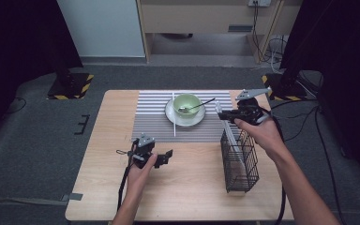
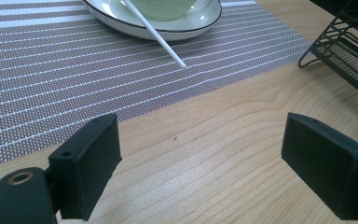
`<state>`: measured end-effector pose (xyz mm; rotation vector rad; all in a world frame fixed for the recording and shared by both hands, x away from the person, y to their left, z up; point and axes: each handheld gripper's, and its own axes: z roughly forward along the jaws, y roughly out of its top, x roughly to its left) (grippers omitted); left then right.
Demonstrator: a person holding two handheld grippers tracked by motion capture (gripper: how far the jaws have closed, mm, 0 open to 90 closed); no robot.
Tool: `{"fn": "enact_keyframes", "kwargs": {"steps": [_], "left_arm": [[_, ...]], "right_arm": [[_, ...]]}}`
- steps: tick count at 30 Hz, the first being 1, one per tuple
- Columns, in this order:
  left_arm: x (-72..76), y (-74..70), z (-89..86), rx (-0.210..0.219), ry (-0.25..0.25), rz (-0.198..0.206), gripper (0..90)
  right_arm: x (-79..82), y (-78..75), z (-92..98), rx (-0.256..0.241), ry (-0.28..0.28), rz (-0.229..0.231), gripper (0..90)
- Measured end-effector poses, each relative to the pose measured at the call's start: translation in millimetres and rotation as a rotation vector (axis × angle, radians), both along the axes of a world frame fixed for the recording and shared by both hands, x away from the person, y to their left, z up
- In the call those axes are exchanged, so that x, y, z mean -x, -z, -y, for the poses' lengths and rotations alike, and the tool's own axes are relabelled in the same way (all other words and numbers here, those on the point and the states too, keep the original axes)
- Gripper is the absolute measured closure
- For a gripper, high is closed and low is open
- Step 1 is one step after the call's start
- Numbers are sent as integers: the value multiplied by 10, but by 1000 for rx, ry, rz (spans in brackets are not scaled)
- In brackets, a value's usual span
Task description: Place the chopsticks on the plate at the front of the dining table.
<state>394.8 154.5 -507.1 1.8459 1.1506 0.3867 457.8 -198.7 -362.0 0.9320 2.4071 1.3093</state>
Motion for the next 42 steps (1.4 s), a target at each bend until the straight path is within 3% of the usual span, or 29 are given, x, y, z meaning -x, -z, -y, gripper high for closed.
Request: {"fn": "enact_keyframes", "kwargs": {"steps": [7,13,24,30,34,42], "left_arm": [[-2,-10,-23,12,-7,2,112],[0,-33,-61,32,-18,8,127],[22,-85,-59,26,-18,36,127],[37,-93,-18,9,-2,54,140],[54,-112,19,21,10,68,138],[51,-89,32,20,7,76,141]], "right_arm": [[30,-144,74,-27,11,20,839],[59,-279,190,-90,36,44,839],[91,-475,351,-180,76,78,839],[110,-610,376,-188,104,112,839],[126,-706,384,-204,125,138,838],[148,-909,373,-277,150,187,839]]}}
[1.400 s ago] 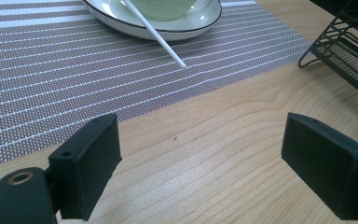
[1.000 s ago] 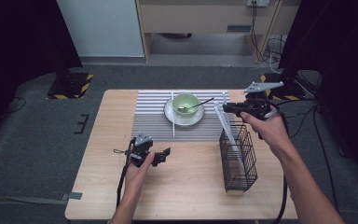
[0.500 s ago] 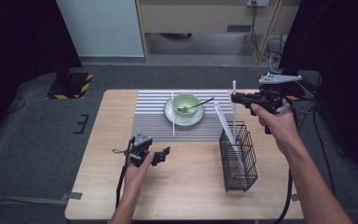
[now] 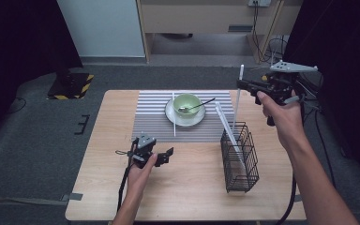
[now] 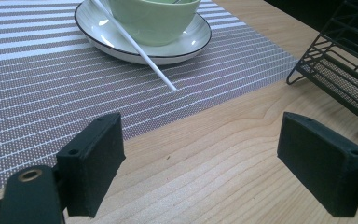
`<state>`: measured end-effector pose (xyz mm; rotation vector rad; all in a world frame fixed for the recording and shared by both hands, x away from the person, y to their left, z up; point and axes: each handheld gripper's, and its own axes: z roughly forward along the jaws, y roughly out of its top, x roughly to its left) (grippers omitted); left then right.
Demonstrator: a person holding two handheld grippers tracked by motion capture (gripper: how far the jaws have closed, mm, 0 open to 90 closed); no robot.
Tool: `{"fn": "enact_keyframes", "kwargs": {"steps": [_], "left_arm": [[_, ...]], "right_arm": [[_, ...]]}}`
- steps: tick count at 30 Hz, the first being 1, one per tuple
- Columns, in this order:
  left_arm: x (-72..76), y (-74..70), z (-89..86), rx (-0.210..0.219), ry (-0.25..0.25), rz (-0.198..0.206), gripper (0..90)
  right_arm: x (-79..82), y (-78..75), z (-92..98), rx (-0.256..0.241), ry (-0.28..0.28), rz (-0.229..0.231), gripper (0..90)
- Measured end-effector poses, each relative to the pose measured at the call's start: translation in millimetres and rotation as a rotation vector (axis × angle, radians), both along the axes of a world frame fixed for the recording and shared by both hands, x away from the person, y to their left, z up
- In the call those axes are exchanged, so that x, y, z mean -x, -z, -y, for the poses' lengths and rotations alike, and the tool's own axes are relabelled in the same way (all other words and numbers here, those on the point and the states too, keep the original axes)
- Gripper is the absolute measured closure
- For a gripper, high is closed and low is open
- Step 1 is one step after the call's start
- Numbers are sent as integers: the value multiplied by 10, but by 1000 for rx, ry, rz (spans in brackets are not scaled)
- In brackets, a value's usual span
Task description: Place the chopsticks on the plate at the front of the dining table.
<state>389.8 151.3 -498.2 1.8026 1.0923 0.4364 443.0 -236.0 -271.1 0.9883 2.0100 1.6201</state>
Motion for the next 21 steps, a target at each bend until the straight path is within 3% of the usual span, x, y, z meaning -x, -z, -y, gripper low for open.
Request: {"fn": "enact_keyframes", "kwargs": {"steps": [6,21], "left_arm": [[8,6,14,24,14,5,143],[4,43,54,22,34,7,143]], "right_arm": [[-6,-70,-71,-37,-3,16,839],[-48,-63,-417,-66,-45,26,839]]}}
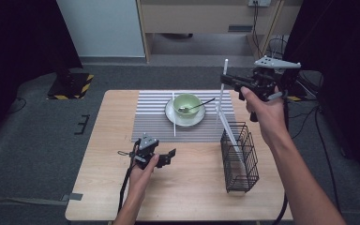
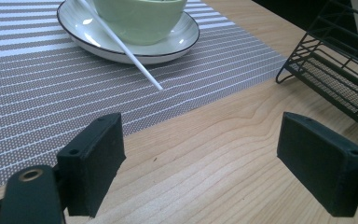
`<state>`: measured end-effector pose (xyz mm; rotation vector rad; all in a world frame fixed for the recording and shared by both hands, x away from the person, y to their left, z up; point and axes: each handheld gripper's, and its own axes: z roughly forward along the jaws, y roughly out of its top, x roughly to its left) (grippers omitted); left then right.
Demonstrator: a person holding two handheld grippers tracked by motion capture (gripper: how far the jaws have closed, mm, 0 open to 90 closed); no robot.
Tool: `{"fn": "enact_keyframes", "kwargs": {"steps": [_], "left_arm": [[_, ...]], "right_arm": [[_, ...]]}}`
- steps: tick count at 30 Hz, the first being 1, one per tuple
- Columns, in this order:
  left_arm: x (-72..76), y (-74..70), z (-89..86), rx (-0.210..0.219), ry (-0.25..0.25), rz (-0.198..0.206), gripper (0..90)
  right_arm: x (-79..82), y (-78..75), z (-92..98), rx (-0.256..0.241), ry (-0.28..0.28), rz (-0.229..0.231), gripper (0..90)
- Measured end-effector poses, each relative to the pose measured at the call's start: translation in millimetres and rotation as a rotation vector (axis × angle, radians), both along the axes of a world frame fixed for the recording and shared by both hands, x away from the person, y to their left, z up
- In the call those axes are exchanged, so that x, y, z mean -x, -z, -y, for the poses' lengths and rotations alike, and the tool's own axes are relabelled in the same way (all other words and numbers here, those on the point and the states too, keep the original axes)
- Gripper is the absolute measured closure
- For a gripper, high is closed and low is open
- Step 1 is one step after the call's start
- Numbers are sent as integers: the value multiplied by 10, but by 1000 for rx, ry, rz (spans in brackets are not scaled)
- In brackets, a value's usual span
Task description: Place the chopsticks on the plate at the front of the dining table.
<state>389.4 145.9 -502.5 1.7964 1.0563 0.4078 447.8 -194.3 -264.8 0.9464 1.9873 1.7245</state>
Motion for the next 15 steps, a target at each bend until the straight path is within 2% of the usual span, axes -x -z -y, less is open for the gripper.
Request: {"fn": "enact_keyframes", "kwargs": {"steps": [6,9,11,15], "left_arm": [[-6,-1,4,15,4,17,147],[-27,33,17,17,8,-3,150],[-22,9,21,62,18,8,161],[27,-63,25,121,66,67,155]], "right_arm": [[-7,71,-159,-17,-8,0,839],[-18,126,-219,-13,-10,-2,839],[-20,163,-251,-17,-14,-7,839],[-25,213,-294,-23,-24,-15,840]]}}
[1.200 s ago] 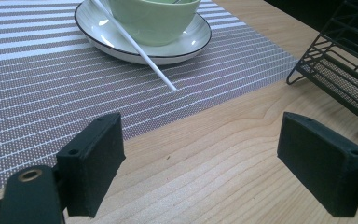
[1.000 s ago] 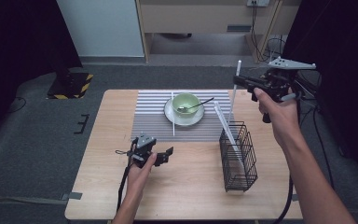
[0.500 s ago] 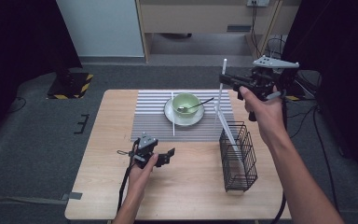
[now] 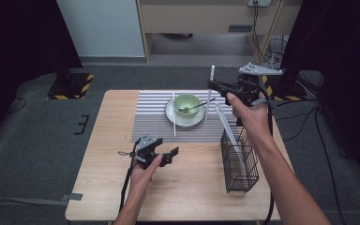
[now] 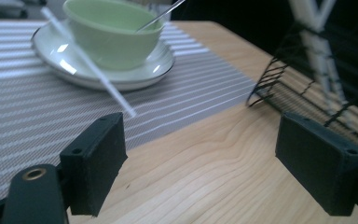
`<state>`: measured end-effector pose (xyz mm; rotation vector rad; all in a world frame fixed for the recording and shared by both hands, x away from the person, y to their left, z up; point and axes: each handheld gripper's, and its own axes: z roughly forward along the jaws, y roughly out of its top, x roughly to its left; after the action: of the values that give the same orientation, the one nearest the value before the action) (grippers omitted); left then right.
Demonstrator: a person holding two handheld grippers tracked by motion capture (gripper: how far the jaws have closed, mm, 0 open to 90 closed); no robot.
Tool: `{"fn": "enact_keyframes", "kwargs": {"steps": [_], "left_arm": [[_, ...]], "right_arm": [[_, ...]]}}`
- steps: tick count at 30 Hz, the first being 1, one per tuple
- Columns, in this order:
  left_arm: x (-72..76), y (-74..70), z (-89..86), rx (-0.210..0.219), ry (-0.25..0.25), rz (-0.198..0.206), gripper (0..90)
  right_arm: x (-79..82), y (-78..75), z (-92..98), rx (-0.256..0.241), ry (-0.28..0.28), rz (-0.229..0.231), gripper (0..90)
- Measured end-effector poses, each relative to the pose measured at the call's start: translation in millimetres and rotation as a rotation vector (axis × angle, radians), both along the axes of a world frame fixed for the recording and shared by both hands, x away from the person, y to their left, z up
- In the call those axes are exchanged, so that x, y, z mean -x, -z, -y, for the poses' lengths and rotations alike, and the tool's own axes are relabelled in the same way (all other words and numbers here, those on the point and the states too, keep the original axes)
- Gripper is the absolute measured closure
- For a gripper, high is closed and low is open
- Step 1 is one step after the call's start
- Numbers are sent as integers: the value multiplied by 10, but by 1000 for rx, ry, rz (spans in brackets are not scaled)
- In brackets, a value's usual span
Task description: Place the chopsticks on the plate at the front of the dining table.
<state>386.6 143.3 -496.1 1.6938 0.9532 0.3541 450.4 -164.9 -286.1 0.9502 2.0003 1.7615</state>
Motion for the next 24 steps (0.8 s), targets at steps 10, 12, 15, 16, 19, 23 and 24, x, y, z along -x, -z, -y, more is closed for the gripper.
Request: {"fn": "enact_keyframes", "kwargs": {"steps": [10,12,15,16,19,23,24], "left_arm": [[36,-156,51,28,118,62,197],[38,-193,108,6,138,77,207],[32,-253,210,-10,154,92,214],[26,-271,250,-12,156,94,217],[-7,-333,374,-21,184,91,225],[-49,-406,492,-22,209,79,244],[-51,-418,508,-23,212,82,249]], "right_arm": [[-3,72,-77,-32,-84,-4,839],[2,77,-88,-37,-94,-4,839],[-3,99,-116,-34,-111,-7,839],[-10,109,-124,-35,-112,-12,839],[-18,137,-152,-34,-122,-20,839],[7,124,-173,-42,-127,-23,839],[20,112,-176,-41,-129,-23,839]]}}
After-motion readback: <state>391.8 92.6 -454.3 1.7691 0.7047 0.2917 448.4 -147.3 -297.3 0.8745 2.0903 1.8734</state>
